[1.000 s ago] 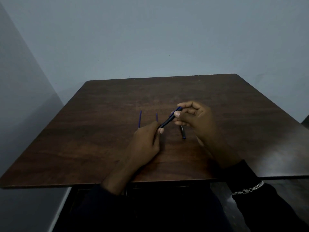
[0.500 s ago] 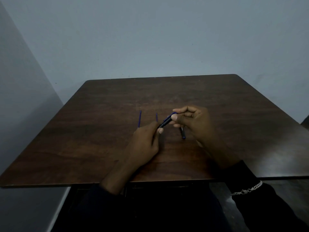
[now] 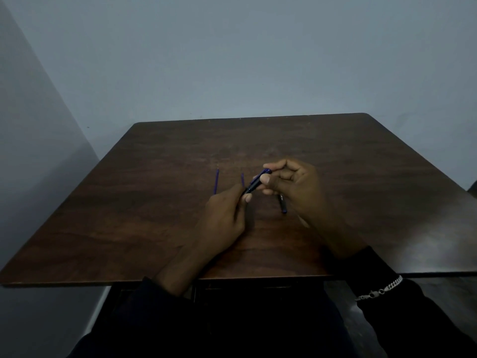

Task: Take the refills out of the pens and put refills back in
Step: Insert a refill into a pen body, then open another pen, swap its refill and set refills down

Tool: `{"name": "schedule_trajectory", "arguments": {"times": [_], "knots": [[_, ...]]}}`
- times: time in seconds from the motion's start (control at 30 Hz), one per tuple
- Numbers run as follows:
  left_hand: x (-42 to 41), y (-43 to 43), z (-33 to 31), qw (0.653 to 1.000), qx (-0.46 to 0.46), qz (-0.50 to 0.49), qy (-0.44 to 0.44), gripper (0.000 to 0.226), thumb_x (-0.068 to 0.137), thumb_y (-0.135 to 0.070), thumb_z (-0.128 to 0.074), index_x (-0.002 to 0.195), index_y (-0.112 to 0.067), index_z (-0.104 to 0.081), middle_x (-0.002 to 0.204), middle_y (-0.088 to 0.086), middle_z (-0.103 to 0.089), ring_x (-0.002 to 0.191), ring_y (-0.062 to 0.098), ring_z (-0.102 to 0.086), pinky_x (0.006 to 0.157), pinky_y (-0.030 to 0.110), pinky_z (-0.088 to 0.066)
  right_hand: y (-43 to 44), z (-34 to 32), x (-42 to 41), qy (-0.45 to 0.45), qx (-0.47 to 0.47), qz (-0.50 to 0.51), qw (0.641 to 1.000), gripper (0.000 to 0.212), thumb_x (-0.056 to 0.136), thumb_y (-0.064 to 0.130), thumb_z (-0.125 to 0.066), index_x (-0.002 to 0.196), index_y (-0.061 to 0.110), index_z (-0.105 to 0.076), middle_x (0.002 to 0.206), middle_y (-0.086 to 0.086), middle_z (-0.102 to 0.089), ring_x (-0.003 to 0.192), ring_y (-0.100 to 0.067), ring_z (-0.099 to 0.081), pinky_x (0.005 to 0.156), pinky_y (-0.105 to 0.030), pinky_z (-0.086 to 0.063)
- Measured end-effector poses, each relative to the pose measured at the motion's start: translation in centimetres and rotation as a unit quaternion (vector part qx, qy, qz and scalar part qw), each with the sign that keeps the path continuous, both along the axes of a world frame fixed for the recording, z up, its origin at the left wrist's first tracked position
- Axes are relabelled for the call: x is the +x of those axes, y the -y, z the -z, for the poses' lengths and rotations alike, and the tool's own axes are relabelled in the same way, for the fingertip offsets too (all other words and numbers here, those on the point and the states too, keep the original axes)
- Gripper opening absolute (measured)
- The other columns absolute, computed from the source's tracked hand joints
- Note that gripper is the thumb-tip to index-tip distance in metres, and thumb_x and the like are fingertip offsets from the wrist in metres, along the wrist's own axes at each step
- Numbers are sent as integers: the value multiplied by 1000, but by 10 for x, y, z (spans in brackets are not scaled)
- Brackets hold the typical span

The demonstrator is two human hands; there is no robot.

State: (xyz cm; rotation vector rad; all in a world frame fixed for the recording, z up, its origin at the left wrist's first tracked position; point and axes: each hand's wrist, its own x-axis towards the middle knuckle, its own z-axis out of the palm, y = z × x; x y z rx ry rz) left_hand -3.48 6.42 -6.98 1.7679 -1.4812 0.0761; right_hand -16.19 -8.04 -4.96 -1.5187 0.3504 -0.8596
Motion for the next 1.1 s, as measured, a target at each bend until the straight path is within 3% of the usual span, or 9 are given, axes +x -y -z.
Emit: {"name": "schedule_trajectory", "arguments": {"times": [0.2,0.33,0.43,0.57,0.7,0.8,0.87,0.93,1.1], "knots": [[1,2,-1,1000,8,22,0,20,109,-20,-51,99,-9,-65,83,-1,-62,73,17,-59,67,38,-49,1,0,0,-21,-14,25,999,27,91,1,-75,111,12,-61,89,-21,-78,75,-24,-79,63,-27,-60],[-2,4,-5,999,22,20,32,17,105,-16,-57,99,-4,-68,86,4,-58,79,20,-56,73,45,-49,14,-5,-10,-34,-23,53,998,24,91,3,-74,107,14,-60,86,-16,-79,74,-24,-79,62,-27,-60],[-9,12,-15,999,37,7,26,16,101,-19,-64,100,-7,-74,83,-3,-56,81,15,-55,75,44,-50,21,-11,-15,-52,-45,62,996,23,91,6,-75,107,14,-62,85,-12,-80,73,-22,-79,62,-26,-60],[-22,35,-38,995,100,-14,-26,18,98,-26,-68,94,-11,-77,79,4,-69,77,21,-65,75,46,-54,35,-23,-23,-71,-45,91,992,24,92,6,-75,112,12,-65,79,-7,-80,68,-18,-77,60,-25,-59],[-37,67,-53,985,148,-23,-85,13,94,-25,-76,96,-13,-80,85,5,-78,75,13,-70,66,32,-55,49,-31,-32,-145,-25,123,981,47,87,8,-80,130,6,-62,82,-12,-79,62,-12,-74,57,-22,-58],[-49,95,-54,979,167,-32,-114,13,89,-21,-81,97,-11,-81,89,7,-79,82,18,-74,78,38,-62,58,-31,-38,-200,15,134,971,57,85,5,-82,137,1,-56,97,-20,-76,66,-18,-74,62,-27,-61],[-56,111,-49,970,191,-37,-143,12,90,-20,-81,98,-11,-79,92,7,-79,82,16,-75,79,37,-64,64,-29,-42,-242,21,147,959,52,85,3,-81,132,-4,-60,103,-25,-75,72,-27,-73,72,-39,-64],[-62,126,-42,959,215,-39,-181,14,91,-19,-80,100,-10,-77,93,7,-79,80,16,-77,77,37,-66,72,-27,-45,-280,18,160,946,39,85,1,-81,120,-6,-66,97,-26,-75,75,-34,-74,80,-52,-63],[-70,150,-28,940,254,-53,-224,18,92,-17,-79,105,-6,-75,90,7,-76,70,17,-78,69,39,-68,85,-17,-47,-332,31,164,928,17,85,-5,-79,100,-10,-72,93,-24,-74,83,-34,-76,81,-53,-63]]}}
